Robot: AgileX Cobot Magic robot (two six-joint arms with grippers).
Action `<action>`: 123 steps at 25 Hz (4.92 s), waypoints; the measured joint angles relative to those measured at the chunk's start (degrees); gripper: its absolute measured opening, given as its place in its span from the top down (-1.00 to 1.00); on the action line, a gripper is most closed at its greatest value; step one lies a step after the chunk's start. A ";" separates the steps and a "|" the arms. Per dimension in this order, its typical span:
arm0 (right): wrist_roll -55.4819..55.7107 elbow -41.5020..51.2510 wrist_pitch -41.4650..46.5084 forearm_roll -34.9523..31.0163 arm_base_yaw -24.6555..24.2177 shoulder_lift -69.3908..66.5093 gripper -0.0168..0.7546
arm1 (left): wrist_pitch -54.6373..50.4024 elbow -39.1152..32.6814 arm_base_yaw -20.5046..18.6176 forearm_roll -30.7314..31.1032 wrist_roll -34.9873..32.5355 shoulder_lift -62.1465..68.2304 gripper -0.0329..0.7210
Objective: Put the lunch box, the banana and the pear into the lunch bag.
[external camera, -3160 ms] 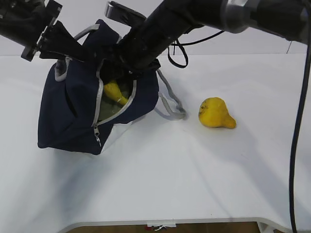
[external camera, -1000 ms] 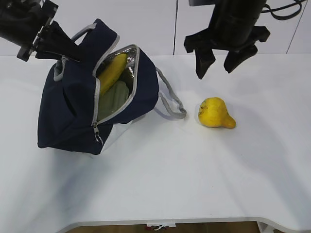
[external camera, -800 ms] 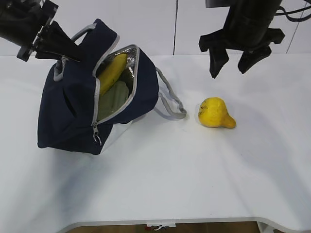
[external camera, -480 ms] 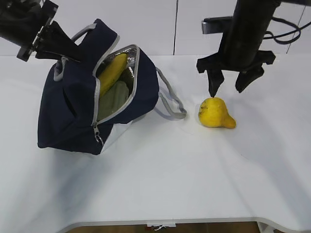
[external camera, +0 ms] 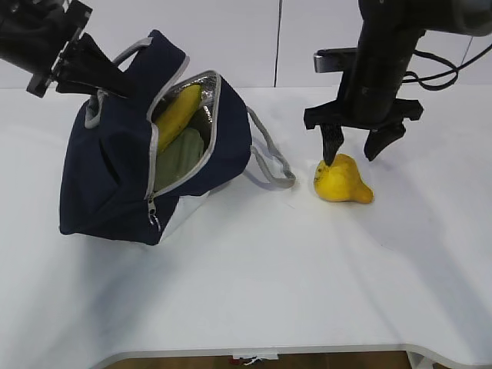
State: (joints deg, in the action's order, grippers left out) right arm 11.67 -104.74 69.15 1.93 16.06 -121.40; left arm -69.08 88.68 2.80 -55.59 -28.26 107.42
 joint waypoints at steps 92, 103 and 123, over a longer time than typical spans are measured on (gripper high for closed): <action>-6.80 -19.56 1.79 -37.32 0.50 -4.36 -0.34 | 0.00 0.00 0.00 1.66 0.00 0.00 0.91; -15.15 -19.56 -9.25 -47.77 5.31 -8.87 -0.33 | 0.00 0.00 0.00 -2.25 0.00 0.00 0.91; -16.55 -24.19 -4.50 -46.79 4.75 -11.45 -0.59 | 0.00 0.00 0.00 -2.62 0.00 0.00 0.91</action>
State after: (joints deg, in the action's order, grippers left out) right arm -4.88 -128.93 64.65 -44.87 20.81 -132.85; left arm -69.08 88.68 2.80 -58.21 -28.26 107.42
